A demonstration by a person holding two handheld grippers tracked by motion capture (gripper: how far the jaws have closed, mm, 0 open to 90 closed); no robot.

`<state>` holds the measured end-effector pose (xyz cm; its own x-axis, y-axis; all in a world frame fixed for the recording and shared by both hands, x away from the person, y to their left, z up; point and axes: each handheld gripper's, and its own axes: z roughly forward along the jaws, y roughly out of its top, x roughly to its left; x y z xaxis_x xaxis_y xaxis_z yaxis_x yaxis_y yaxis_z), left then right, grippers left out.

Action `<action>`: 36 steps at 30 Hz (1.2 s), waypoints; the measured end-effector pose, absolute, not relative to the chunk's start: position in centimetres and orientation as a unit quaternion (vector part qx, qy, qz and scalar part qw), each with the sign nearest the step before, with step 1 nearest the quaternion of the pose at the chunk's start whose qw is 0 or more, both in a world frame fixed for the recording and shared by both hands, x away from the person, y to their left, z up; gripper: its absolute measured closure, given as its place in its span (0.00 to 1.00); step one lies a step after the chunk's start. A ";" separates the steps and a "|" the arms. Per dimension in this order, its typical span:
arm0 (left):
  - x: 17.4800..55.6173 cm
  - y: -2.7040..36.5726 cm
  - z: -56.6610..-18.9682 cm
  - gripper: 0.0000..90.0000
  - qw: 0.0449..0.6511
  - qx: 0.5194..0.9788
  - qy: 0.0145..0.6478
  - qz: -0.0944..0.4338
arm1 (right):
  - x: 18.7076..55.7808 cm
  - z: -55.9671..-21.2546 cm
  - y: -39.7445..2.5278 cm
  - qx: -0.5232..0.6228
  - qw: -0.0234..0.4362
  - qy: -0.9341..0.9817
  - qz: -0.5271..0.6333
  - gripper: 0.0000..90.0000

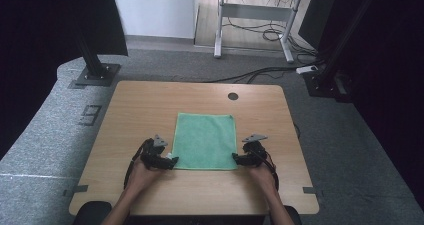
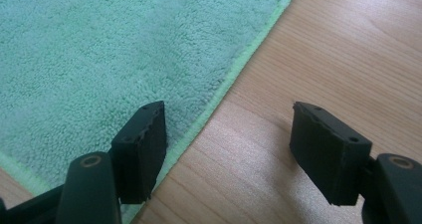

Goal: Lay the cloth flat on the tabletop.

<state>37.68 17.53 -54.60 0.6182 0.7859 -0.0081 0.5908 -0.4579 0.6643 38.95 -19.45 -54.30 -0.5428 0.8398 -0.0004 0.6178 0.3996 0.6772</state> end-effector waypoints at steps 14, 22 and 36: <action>35.9 18.4 -52.6 0.08 0.327 0.851 0.377 0.163 | 37.6 -52.5 -20.4 0.424 0.183 0.814 0.353 0.23; 34.7 20.9 -52.9 0.03 0.318 0.852 0.386 0.158 | 36.2 -52.9 -21.7 0.425 0.174 0.817 0.348 0.14; 35.2 22.3 -54.8 0.00 0.326 0.843 0.404 0.138 | 36.3 -55.0 -23.4 0.451 0.177 0.809 0.333 0.00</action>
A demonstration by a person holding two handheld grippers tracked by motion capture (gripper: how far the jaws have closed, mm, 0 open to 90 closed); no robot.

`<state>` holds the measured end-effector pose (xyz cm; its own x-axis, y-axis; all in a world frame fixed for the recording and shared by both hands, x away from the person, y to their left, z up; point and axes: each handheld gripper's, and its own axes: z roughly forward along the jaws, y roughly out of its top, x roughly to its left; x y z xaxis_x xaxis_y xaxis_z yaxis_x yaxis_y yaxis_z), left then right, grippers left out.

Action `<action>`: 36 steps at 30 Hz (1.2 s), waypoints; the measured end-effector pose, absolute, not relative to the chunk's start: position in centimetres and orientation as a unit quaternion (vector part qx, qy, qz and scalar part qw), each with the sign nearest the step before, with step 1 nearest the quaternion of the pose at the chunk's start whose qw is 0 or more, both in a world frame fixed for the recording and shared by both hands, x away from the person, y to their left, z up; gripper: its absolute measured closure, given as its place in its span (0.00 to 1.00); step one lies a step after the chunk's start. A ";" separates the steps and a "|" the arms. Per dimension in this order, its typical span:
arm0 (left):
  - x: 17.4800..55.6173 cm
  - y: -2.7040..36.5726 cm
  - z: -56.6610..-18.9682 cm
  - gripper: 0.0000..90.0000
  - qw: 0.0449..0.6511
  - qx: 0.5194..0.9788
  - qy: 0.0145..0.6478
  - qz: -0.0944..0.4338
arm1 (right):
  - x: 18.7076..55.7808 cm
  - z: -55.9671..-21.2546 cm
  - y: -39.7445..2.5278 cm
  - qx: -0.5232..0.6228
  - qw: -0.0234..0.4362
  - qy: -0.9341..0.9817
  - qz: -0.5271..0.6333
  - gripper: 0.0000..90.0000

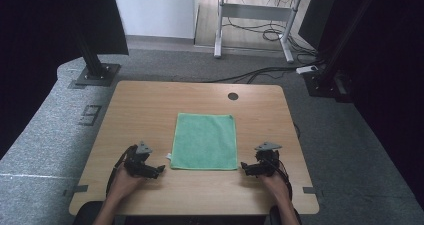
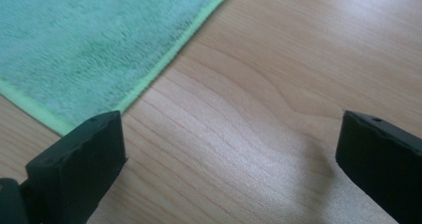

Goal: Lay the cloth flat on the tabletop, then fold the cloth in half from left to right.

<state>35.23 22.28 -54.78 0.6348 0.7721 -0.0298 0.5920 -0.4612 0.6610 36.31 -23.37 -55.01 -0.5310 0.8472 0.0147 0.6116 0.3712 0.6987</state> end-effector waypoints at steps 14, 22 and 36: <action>35.4 22.1 -54.9 0.00 0.321 0.849 0.395 0.145 | 36.5 -55.7 -23.8 0.447 0.183 0.806 0.342 0.00; 35.4 22.1 -54.9 0.00 0.321 0.849 0.395 0.145 | 36.5 -55.7 -23.7 0.449 0.184 0.805 0.341 0.00; 36.2 21.7 -53.5 0.01 0.340 0.838 0.396 0.160 | 36.8 -55.3 -23.5 0.449 0.178 0.805 0.345 0.00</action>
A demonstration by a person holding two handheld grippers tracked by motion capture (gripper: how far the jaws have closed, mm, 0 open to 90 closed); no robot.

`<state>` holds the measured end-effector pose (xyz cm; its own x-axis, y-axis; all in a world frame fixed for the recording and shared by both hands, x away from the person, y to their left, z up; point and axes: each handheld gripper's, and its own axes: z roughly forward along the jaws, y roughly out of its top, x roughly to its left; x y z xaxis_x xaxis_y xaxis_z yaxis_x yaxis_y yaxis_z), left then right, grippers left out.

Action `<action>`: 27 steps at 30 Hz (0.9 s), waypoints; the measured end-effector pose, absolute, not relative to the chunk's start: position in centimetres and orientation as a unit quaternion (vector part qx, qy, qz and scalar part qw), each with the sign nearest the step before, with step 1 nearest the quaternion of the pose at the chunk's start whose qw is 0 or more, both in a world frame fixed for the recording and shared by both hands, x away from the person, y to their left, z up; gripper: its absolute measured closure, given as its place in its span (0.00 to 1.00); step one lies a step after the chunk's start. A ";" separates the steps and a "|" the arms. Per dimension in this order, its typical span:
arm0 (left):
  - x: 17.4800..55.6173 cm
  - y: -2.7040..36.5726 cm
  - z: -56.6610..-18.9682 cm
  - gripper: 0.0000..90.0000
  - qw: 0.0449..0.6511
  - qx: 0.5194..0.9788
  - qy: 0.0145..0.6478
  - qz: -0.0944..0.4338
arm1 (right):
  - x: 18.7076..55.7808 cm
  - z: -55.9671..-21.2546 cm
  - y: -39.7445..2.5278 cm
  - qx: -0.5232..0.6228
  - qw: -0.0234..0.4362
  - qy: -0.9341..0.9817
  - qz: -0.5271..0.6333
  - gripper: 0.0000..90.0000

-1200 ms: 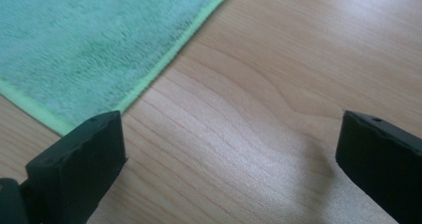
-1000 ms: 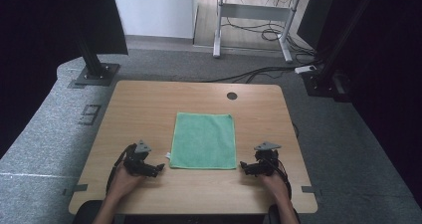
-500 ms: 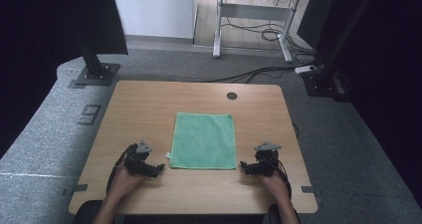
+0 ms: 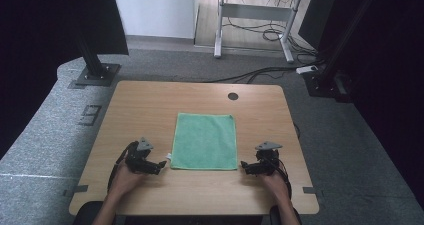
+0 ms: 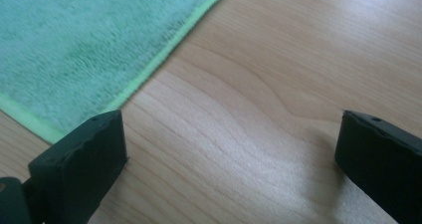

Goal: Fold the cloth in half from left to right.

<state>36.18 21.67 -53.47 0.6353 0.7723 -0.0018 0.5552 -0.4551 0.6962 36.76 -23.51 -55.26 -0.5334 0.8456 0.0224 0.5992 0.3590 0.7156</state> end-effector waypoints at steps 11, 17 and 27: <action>37.8 18.5 -53.0 0.03 0.353 0.834 0.385 0.179 | 37.9 -54.0 -21.5 0.446 0.181 0.797 0.365 0.01; 38.0 17.9 -53.6 0.03 0.337 0.840 0.383 0.185 | 38.4 -54.3 -20.6 0.445 0.181 0.803 0.353 0.01; 38.3 18.2 -54.7 0.03 0.316 0.843 0.397 0.180 | 38.0 -55.0 -20.2 0.443 0.171 0.815 0.331 0.01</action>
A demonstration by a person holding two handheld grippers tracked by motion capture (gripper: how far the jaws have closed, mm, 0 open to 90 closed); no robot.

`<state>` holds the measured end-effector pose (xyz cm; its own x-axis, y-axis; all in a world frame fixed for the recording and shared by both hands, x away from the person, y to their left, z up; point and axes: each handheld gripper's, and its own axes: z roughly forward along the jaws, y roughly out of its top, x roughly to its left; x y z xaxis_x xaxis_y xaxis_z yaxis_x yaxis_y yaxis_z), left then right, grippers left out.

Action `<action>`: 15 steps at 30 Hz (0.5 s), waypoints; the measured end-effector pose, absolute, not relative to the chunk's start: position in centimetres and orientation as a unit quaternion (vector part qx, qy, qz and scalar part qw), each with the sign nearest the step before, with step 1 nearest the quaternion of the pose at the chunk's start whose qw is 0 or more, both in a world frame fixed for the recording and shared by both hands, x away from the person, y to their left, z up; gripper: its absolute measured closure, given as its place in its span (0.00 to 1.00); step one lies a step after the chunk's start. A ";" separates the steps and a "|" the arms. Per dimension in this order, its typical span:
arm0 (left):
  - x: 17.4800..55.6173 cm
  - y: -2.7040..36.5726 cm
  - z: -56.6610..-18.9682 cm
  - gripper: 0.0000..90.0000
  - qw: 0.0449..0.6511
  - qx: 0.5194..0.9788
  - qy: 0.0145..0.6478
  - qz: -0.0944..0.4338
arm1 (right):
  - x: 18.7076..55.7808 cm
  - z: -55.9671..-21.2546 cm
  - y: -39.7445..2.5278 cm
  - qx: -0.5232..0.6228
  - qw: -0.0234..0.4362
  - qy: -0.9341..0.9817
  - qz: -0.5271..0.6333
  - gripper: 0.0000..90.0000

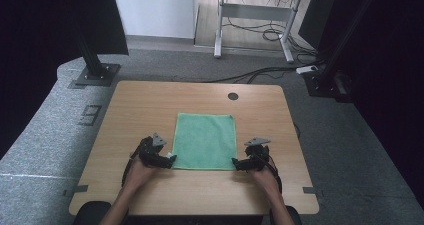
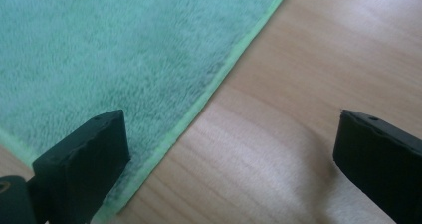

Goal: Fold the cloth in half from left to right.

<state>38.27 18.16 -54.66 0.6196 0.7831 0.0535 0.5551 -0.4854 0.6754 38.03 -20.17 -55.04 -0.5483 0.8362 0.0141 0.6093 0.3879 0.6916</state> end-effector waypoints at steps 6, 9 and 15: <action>37.8 17.9 -54.6 0.04 0.312 0.845 0.394 0.184 | 37.8 -55.2 -20.3 0.445 0.172 0.816 0.327 0.01; 37.4 17.7 -54.6 0.04 0.312 0.847 0.391 0.181 | 37.8 -55.2 -20.5 0.447 0.176 0.816 0.323 0.01; 36.1 16.7 -54.6 0.04 0.313 0.852 0.382 0.174 | 37.9 -55.1 -21.3 0.456 0.188 0.810 0.317 0.01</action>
<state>36.09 16.74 -54.58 0.6477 0.7597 0.0574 0.5416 -0.5121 0.6666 37.88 -21.30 -55.10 -0.5141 0.8576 -0.0159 0.6185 0.3836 0.6858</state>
